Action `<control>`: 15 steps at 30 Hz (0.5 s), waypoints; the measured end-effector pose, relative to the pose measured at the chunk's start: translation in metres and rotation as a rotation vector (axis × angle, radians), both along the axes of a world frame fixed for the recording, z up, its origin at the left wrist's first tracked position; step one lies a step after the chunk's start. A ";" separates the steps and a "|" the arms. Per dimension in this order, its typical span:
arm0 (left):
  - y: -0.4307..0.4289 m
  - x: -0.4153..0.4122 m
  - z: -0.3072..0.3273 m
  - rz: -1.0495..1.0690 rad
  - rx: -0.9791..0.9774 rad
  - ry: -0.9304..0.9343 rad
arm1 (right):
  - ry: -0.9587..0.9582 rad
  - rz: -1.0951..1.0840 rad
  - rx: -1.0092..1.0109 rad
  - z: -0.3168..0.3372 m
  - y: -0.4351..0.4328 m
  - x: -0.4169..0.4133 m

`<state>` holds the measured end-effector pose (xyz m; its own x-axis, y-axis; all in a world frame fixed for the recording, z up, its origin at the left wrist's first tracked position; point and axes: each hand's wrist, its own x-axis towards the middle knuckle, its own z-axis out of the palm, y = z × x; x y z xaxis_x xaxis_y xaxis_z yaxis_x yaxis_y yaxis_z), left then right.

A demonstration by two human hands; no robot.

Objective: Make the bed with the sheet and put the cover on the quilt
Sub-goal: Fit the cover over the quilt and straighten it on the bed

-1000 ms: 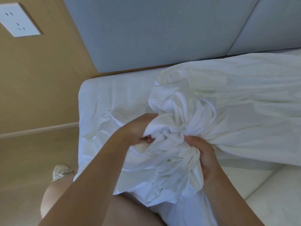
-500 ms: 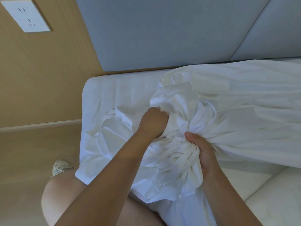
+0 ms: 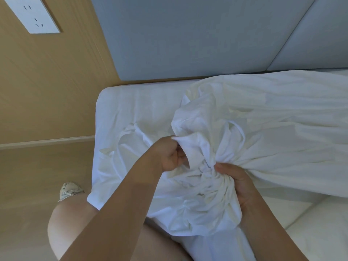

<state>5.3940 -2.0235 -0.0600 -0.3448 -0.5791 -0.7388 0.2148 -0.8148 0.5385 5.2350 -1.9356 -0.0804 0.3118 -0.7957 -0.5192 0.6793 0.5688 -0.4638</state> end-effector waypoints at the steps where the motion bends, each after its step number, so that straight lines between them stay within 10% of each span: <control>1: 0.005 -0.001 -0.001 -0.023 -0.019 0.017 | 0.013 -0.021 -0.002 -0.002 0.000 0.001; 10: 0.023 -0.004 0.000 0.290 -0.051 0.176 | -0.131 -0.124 -0.067 -0.005 -0.004 0.006; 15: 0.035 -0.003 -0.021 0.001 -0.329 -0.372 | -0.159 -0.086 -0.180 -0.012 -0.003 0.000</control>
<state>5.3906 -1.9885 -0.0805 -0.0924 -0.8021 -0.5900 -0.0400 -0.5890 0.8071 5.2346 -1.9385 -0.0923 0.3057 -0.8980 -0.3164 0.7942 0.4238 -0.4356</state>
